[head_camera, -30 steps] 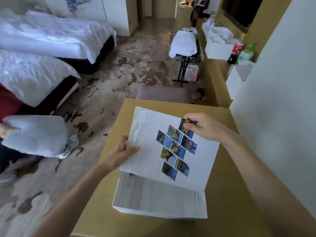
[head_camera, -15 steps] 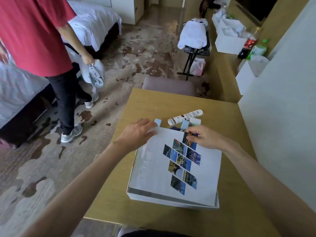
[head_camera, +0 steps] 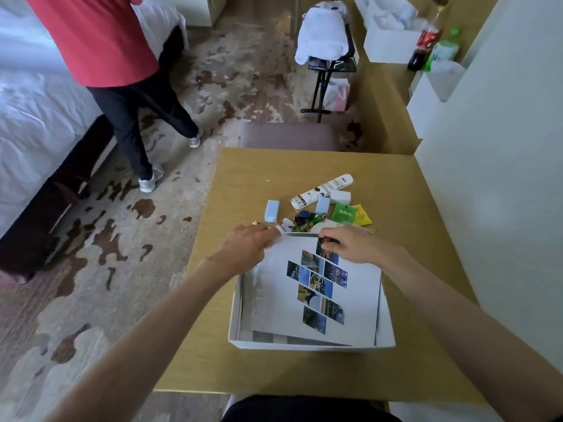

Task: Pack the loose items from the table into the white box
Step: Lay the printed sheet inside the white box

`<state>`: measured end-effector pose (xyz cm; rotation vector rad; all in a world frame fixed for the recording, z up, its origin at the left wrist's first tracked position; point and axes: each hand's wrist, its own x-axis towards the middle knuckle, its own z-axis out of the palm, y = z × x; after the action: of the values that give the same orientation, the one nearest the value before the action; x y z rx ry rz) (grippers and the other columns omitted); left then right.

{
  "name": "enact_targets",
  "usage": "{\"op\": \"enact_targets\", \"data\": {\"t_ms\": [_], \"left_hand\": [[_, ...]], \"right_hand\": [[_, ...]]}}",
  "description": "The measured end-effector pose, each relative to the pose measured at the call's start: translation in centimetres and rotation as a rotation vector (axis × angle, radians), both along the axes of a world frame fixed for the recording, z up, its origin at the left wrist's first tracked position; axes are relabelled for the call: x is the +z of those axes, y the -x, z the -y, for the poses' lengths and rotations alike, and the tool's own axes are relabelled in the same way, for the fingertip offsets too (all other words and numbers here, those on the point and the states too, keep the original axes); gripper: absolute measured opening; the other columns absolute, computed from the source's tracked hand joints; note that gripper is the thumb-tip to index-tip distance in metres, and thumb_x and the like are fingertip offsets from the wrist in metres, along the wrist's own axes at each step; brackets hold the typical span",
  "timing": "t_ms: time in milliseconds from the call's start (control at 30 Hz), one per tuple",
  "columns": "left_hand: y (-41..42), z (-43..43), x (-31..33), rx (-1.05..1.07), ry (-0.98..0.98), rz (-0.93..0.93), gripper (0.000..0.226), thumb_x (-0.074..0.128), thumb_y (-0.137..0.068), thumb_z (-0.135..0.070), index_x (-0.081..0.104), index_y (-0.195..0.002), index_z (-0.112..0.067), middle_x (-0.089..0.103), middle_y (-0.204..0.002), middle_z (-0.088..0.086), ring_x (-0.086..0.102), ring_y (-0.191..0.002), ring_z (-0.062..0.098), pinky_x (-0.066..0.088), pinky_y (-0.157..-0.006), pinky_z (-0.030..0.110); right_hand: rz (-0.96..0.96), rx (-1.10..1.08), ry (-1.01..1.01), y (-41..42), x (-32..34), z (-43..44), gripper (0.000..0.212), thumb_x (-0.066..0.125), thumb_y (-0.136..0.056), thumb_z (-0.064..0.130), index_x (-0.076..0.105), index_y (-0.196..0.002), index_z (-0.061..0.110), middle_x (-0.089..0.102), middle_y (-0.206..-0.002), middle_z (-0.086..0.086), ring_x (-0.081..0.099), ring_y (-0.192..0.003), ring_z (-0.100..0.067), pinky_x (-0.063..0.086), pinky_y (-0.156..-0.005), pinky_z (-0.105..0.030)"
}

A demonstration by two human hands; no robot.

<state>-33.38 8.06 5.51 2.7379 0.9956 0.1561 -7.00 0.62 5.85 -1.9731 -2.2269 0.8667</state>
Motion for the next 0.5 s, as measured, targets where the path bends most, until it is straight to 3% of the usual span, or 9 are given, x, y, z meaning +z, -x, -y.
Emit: {"op": "enact_targets", "data": {"t_ms": [100,267,400,500], "left_hand": [[-0.6,0.0,0.2,0.013,0.015,-0.072,0.044,0.042,-0.079,0.003,0.052,-0.116,-0.02,0.061,-0.106,0.004,0.059,-0.095,0.025,0.038,-0.082,0.034],[-0.6,-0.2,0.9,0.035,0.047,-0.057,0.037,0.042,-0.081,0.003,0.053,-0.109,-0.018,0.053,-0.088,-0.002,0.056,-0.084,0.023,0.031,-0.074,0.03],[0.0,-0.5,1.0,0.076,0.102,-0.018,0.036,0.041,-0.08,0.003,0.057,-0.104,-0.018,0.057,-0.084,-0.003,0.056,-0.08,0.024,0.03,-0.069,0.029],[0.3,0.2,0.4,0.072,0.14,-0.1,0.042,0.042,-0.082,-0.002,0.058,-0.112,-0.027,0.064,-0.094,-0.004,0.061,-0.088,0.021,0.035,-0.071,0.028]], "right_hand": [[0.112,0.062,-0.065,0.1,-0.4,0.2,0.011,0.048,-0.099,0.033,0.053,-0.106,0.025,0.057,-0.076,0.011,0.055,-0.064,-0.008,0.033,-0.05,-0.026],[0.131,0.09,-0.138,0.2,-0.5,0.4,0.005,0.046,-0.1,0.026,0.05,-0.102,0.024,0.069,-0.097,0.007,0.048,-0.056,-0.001,0.034,-0.048,-0.025],[0.066,0.083,-0.126,0.2,0.1,0.2,0.016,0.047,-0.1,0.029,0.054,-0.114,0.03,0.07,-0.102,0.007,0.053,-0.068,-0.007,0.033,-0.05,-0.023],[0.087,0.136,-0.086,0.7,-0.5,0.8,0.011,0.047,-0.1,0.029,0.053,-0.108,0.025,0.068,-0.102,-0.001,0.063,-0.079,-0.017,0.046,-0.056,-0.032]]}}
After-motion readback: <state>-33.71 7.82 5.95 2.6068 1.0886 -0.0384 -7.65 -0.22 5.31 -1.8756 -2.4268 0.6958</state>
